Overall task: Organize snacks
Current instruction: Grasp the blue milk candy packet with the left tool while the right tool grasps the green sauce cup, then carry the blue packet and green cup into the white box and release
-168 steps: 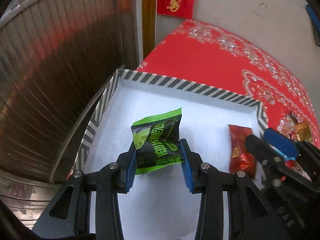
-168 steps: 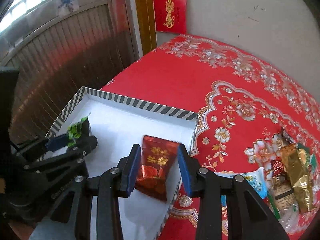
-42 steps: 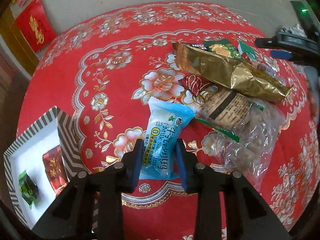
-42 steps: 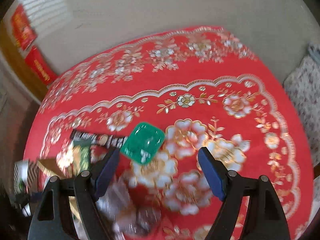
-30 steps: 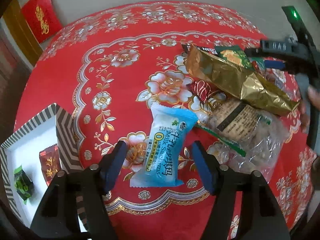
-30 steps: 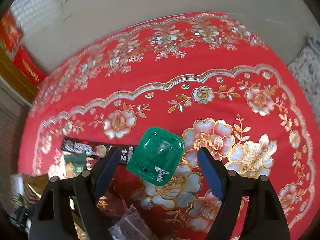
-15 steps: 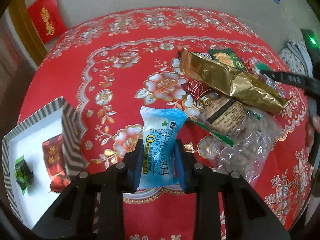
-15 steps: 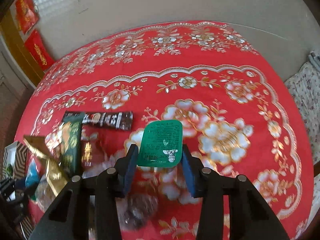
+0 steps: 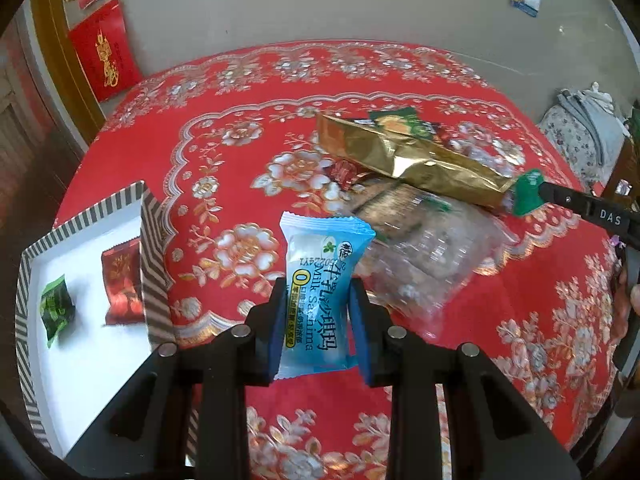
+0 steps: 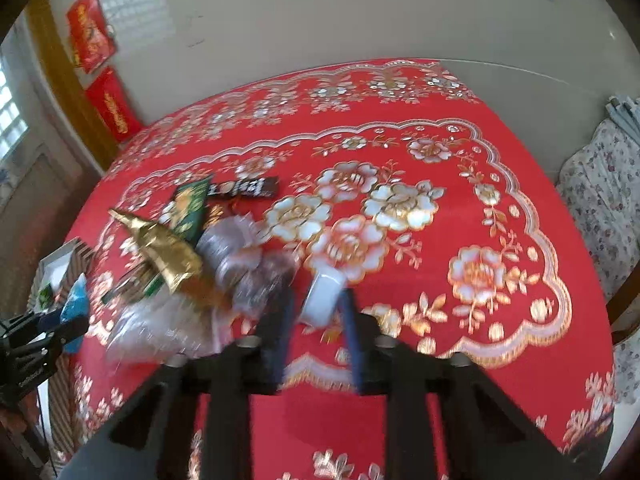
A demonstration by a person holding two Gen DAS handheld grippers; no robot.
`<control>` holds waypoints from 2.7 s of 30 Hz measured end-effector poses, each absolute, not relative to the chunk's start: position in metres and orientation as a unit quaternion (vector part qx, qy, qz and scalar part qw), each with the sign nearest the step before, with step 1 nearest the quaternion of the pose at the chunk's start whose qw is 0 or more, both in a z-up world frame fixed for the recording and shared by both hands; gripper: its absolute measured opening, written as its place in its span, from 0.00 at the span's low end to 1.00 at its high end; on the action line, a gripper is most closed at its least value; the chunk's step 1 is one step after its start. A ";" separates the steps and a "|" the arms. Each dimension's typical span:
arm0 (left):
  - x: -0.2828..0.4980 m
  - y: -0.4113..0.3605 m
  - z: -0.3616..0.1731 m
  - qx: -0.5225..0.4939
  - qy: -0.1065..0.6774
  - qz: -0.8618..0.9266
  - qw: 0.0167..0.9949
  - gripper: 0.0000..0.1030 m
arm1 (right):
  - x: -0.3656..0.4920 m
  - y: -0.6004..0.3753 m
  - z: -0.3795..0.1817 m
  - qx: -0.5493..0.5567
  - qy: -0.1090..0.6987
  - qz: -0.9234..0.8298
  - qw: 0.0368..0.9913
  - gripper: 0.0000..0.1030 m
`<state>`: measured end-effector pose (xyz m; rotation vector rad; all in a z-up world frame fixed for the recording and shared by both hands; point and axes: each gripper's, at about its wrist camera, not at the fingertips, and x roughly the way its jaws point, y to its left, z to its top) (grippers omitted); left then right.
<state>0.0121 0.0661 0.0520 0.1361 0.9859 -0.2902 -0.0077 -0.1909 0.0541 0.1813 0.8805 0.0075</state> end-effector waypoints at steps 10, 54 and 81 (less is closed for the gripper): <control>-0.004 0.066 0.053 0.053 0.475 -0.153 0.865 0.30 | -0.007 -0.215 0.038 0.164 0.426 0.009 0.890 0.39; -0.031 0.068 0.063 0.027 0.457 -0.172 0.872 0.30 | -0.054 -0.152 0.067 0.024 0.403 0.078 0.912 0.51; -0.070 0.133 0.088 0.018 0.405 -0.103 0.908 0.31 | -0.071 -0.008 0.084 -0.033 0.375 0.172 0.910 0.51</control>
